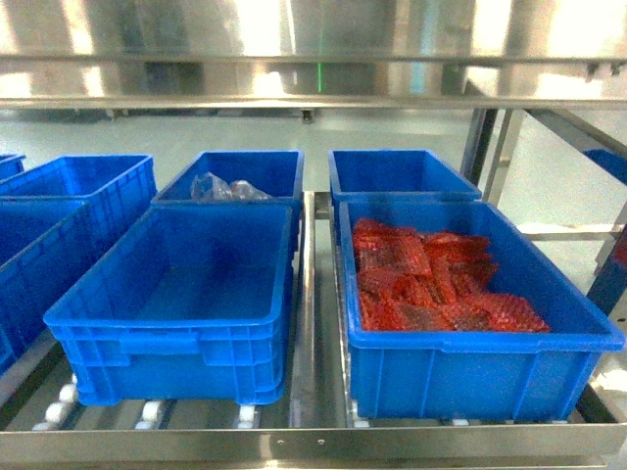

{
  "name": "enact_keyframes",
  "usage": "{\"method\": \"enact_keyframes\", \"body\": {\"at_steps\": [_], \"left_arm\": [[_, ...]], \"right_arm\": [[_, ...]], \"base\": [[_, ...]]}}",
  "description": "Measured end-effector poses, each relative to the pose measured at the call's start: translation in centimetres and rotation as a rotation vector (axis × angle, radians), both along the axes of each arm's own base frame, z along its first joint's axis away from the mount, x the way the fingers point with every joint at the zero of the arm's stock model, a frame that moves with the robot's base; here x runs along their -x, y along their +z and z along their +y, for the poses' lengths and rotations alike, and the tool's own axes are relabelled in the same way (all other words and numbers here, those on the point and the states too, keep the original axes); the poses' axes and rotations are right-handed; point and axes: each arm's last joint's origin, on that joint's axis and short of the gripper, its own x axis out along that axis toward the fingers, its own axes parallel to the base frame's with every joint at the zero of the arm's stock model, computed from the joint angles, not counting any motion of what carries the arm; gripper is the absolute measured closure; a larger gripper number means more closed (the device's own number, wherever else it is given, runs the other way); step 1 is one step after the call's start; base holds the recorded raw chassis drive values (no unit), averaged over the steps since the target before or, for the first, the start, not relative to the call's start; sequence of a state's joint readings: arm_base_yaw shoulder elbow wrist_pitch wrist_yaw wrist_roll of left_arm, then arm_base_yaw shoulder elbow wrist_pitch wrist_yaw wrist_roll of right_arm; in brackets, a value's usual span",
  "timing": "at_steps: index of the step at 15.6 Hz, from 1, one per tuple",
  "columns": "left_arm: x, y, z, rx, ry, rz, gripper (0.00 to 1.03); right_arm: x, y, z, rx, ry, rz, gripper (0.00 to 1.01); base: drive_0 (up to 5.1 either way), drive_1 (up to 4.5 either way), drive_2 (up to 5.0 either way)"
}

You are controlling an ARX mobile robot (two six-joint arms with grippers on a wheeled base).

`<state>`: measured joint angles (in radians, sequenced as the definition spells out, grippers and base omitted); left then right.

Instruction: Pick blue part to blue bin on bottom shelf

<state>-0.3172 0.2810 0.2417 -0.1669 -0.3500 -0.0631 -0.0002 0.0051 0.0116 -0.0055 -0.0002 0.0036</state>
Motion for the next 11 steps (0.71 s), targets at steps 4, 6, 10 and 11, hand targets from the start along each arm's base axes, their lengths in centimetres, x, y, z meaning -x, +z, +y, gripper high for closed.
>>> {"method": "enact_keyframes", "body": {"at_steps": [4,6,10,11], "left_arm": [[0.00,0.00,0.00,0.000,0.000,0.000,0.60],[0.00,0.00,0.00,0.000,0.000,0.000,0.60],[-0.01,0.00,0.00,0.000,0.000,0.000,0.60],[-0.01,0.00,0.00,0.000,0.000,0.000,0.60]], "right_arm": [[0.00,0.01,0.00,0.002,0.000,-0.001,0.03],[0.00,0.00,0.00,0.001,0.000,0.000,0.03],[0.00,0.00,0.00,0.001,0.000,0.000,0.03],[0.00,0.00,0.00,0.001,0.000,0.000,0.03]], "base": [[0.0,0.00,0.0],[0.0,0.00,0.0],[0.0,0.00,0.0],[0.0,0.00,0.0]]}}
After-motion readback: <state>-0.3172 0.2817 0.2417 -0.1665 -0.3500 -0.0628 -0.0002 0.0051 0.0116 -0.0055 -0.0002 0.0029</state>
